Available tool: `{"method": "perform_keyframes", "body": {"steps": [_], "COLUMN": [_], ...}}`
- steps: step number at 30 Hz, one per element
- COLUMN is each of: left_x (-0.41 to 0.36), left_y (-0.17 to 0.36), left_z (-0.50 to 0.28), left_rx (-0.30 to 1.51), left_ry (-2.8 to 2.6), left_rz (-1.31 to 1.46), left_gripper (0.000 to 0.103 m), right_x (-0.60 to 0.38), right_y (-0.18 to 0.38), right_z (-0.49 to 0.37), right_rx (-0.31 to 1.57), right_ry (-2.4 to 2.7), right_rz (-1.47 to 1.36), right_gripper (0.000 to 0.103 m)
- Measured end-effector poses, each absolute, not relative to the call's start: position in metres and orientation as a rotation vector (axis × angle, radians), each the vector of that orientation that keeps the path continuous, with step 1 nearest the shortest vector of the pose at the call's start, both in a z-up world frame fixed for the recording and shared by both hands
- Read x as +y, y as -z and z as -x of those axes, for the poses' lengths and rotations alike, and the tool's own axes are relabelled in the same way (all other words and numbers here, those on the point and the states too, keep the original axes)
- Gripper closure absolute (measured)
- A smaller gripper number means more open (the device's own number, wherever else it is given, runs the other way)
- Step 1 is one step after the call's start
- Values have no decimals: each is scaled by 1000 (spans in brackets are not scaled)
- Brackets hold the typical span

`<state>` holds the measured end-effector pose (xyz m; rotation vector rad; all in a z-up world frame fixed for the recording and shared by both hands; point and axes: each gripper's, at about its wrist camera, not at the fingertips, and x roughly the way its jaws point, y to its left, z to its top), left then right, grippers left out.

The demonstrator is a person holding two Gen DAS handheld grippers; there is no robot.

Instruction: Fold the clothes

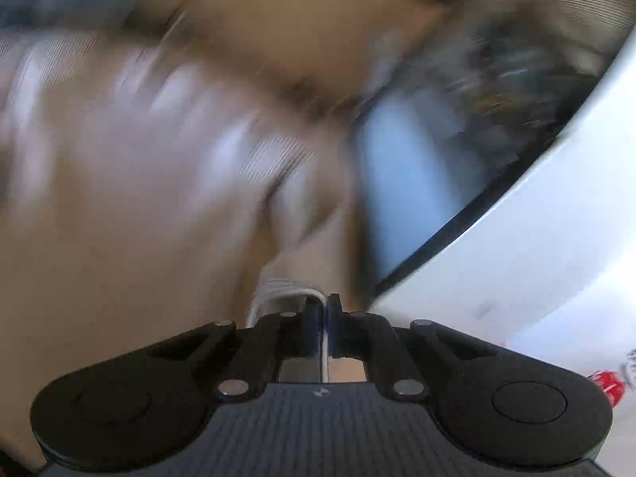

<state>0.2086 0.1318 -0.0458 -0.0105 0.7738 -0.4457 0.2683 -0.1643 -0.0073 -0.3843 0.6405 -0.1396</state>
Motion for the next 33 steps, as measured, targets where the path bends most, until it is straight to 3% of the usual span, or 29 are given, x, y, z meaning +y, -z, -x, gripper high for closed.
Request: {"method": "perform_keyframes", "body": {"steps": [4,9,20,23,25,29,33], "left_x": [134,140,146,147,146,151,187], "left_y": [46,46,47,47,48,44,25], "left_z": [-209,-209,-209,-209,-210,-208,-195], "left_rx": [770,763,746,742,742,740,714], "left_ry": [442,441,407,395,389,387,307], "left_rz": [25,66,115,123,121,142,218], "left_gripper": [0,0,0,0,0,0,0], "right_x": [-188,-164,-46,-39,-45,-56,-62], "right_y": [-103,-143,-105,-105,-100,-83,-50], "right_z": [-290,-323,-397,-401,-404,-411,-391], "right_rx": [408,360,389,360,361,423,505], "right_ry": [122,-48,-270,-288,-284,-265,-268], "right_rz": [119,16,98,98,96,86,87], "right_gripper": [100,100,99,91,79,75,63]}}
